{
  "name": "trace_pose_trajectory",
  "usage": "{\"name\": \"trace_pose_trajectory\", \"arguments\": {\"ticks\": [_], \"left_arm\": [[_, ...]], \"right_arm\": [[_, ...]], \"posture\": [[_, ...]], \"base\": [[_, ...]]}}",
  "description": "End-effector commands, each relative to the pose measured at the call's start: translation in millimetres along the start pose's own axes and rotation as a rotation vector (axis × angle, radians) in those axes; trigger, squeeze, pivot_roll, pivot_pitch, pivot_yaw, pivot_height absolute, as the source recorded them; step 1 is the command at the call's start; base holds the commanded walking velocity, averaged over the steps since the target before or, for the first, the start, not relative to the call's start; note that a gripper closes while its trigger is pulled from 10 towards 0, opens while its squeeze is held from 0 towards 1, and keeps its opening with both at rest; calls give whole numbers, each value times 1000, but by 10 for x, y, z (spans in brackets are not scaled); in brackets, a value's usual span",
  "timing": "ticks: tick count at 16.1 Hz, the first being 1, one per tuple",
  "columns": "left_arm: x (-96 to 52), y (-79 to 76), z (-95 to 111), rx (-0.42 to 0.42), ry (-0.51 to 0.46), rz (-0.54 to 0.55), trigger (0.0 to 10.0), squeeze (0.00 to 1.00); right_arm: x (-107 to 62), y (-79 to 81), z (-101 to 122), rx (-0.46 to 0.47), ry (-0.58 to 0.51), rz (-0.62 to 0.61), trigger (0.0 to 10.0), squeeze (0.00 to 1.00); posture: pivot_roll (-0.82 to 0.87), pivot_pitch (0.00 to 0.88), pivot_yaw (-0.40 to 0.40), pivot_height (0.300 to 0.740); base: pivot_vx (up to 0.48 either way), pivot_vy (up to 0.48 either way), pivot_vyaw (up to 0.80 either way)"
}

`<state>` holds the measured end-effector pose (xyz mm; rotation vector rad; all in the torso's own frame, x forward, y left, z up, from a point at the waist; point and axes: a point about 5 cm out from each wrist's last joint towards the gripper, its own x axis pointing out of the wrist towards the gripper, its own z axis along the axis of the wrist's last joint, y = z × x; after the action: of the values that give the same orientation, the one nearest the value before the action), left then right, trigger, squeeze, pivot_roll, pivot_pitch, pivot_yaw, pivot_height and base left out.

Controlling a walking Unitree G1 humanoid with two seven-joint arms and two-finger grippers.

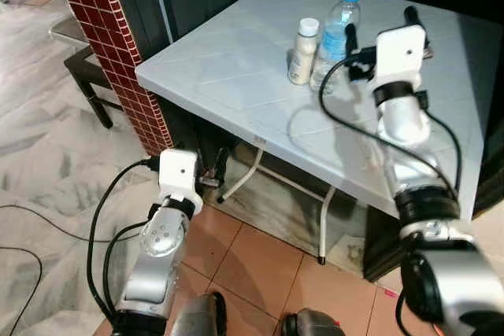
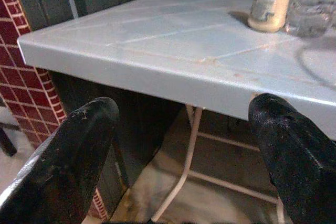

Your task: Restocking fridge

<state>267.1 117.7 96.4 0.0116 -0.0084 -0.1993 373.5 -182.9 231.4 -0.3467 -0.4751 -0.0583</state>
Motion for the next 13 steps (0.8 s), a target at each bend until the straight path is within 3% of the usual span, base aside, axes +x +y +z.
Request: {"name": "trace_pose_trajectory", "arguments": {"ticks": [1, 4, 8, 10, 12, 13], "left_arm": [[-11, 18, 28, 11, -2, -3, 10000, 0], [-31, 31, 40, 17, 3, -8, 10000, 0], [-80, 40, 61, 29, 8, -20, 10000, 0], [-76, 95, 101, 22, 4, 2, 10000, 0], [-88, 139, 112, 17, 5, 11, 10000, 0], [-97, 163, 113, 15, 8, 13, 10000, 0]], "right_arm": [[56, -58, 45, 13, -18, -13, 10000, 0], [154, -159, 69, 25, -20, -38, 10000, 0], [235, -96, 134, 97, -49, -9, 10000, 0], [118, 15, 79, 127, -49, 18, 10000, 0], [-134, 95, 16, 104, -53, 12, 10000, 0], [-348, 148, -10, 73, -56, 11, 10000, 0]], "posture": [[84, 120, 63, 740], [94, 132, 72, 740], [114, 144, 83, 740], [123, 142, 84, 740], [118, 137, 81, 740], [109, 135, 81, 740]], "base": [[0, 0, 0], [0, 0, 0], [0, 0, 0], [240, 0, 0], [0, 349, 0], [0, 428, 0]]}}
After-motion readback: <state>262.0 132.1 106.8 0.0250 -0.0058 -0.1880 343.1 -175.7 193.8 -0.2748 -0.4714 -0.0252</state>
